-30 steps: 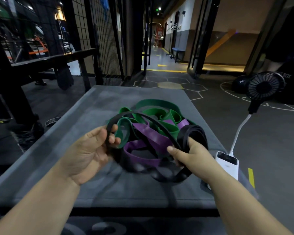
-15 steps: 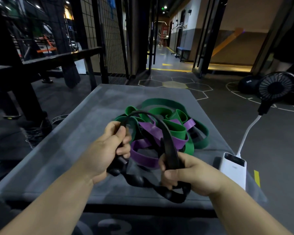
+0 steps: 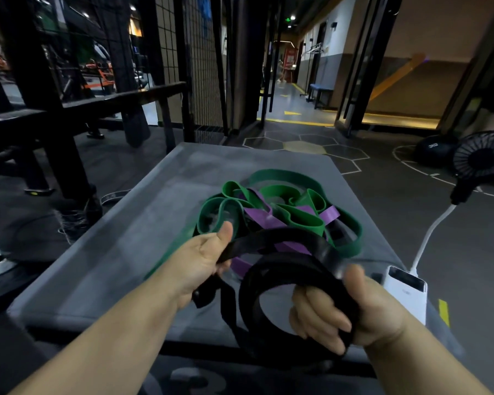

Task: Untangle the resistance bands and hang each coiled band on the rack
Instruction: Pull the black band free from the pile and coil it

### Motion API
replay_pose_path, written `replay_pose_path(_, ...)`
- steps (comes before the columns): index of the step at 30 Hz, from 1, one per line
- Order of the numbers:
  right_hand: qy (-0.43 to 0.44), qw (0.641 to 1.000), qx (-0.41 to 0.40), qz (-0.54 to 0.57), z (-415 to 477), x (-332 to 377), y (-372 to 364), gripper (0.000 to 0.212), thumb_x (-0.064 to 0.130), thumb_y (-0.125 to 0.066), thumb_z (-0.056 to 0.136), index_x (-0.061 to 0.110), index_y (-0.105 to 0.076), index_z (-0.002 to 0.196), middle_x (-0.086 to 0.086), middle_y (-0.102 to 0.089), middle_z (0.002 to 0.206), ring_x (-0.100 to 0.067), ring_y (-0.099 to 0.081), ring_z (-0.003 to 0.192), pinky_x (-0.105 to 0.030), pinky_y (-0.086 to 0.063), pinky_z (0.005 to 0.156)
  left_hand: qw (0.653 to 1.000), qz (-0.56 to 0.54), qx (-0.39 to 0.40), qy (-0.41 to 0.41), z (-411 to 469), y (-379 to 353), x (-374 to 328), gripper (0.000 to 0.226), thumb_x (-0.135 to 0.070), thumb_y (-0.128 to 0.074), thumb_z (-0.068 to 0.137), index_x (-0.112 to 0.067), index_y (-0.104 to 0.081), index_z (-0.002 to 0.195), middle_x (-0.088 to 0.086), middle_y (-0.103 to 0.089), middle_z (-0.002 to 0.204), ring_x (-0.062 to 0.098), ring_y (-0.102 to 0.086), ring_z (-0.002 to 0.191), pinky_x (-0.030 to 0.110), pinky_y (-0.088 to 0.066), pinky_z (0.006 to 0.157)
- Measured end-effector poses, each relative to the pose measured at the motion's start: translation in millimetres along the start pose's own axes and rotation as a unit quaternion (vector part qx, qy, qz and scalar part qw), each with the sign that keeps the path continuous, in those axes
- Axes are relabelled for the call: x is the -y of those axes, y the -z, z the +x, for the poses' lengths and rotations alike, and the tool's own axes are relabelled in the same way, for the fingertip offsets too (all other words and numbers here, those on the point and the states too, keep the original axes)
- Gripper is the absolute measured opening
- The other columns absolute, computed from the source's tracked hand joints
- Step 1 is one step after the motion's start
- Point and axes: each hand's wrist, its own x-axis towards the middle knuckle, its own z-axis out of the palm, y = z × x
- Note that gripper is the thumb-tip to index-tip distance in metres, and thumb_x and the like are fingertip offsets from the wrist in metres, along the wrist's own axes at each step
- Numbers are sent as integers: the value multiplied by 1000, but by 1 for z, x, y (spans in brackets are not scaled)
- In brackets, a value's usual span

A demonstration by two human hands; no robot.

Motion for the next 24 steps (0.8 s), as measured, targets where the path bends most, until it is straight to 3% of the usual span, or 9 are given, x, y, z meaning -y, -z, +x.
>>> replay_pose_path(4, 8, 996, 17, 88, -3, 13, 1, 73, 71, -34, 92, 10, -33, 51, -4, -26, 42, -14, -28, 32, -30, -30, 61, 986, -152, 61, 14, 3, -3, 10, 57, -56, -43, 86, -17, -41, 44, -2, -36, 40, 14, -40, 44, 23, -37, 52)
replay_pose_path(10, -62, 994, -84, 0, -13, 19, 14, 68, 77, -37, 88, 18, -57, 59, -1, -34, 41, -21, -28, 31, -29, -38, 61, 905, -376, 199, -19, 9, 15, 16, 61, -60, -71, 75, -23, -33, 44, -6, -40, 42, 14, -42, 51, 25, -42, 59)
replay_pose_path(13, -79, 989, -122, -17, -17, 18, 19, 63, 77, -48, 83, 20, -62, 61, -1, -32, 43, -19, -31, 34, -35, -30, 58, 919, -344, 190, 28, 7, 16, 10, 62, -62, -75, 69, -23, -36, 41, -6, -38, 38, 12, -39, 43, 23, -37, 53)
replay_pose_path(16, -19, 992, -109, 56, -16, 16, 22, 55, 66, -48, 91, 17, -61, 71, 1, -35, 52, -14, -34, 38, -27, -43, 66, 981, -121, 121, 91, -1, 5, 10, 57, -65, -51, 78, -16, -47, 49, 0, -42, 43, 15, -41, 38, 23, -36, 44)
replay_pose_path(18, 10, 989, -115, 97, -15, 14, 25, 49, 61, -49, 94, 16, -59, 74, 3, -36, 56, -12, -34, 41, -26, -48, 72, 991, 35, 80, 102, -7, -9, 15, 47, -57, -47, 81, -14, -59, 66, 6, -61, 58, 16, -56, 50, 29, -48, 56)
replay_pose_path(20, 15, 987, -119, 109, -13, 11, 27, 45, 56, -53, 94, 17, -58, 73, 6, -42, 56, -12, -34, 42, -27, -49, 73, 982, 139, 88, 94, -8, -20, 24, 31, -40, -42, 100, -20, -66, 96, 6, -70, 96, 11, -65, 86, 27, -48, 83)
replay_pose_path(21, 14, 987, -113, 115, -12, 10, 27, 43, 54, -53, 95, 17, -58, 74, 7, -46, 57, -12, -35, 43, -27, -49, 74, 975, 173, 100, 96, -9, -22, 24, 28, -26, -38, 104, -21, -63, 114, 1, -68, 106, 8, -63, 97, 24, -45, 88)
replay_pose_path(22, 12, 987, -105, 121, -12, 9, 26, 41, 52, -53, 96, 17, -58, 75, 7, -46, 57, -12, -35, 43, -27, -48, 74, 973, 169, 127, 98, -8, -21, 26, 32, -15, -34, 104, -22, -60, 122, -2, -67, 104, 8, -62, 96, 24, -45, 87)
replay_pose_path(24, 1, 988, -99, 118, -10, 7, 25, 38, 49, -53, 97, 17, -58, 75, 5, -40, 57, -11, -37, 42, -27, -47, 73, 976, 36, 184, 108, -3, -21, 29, 33, -4, -34, 101, -9, -62, 118, 4, -68, 92, 14, -63, 80, 30, -48, 77)
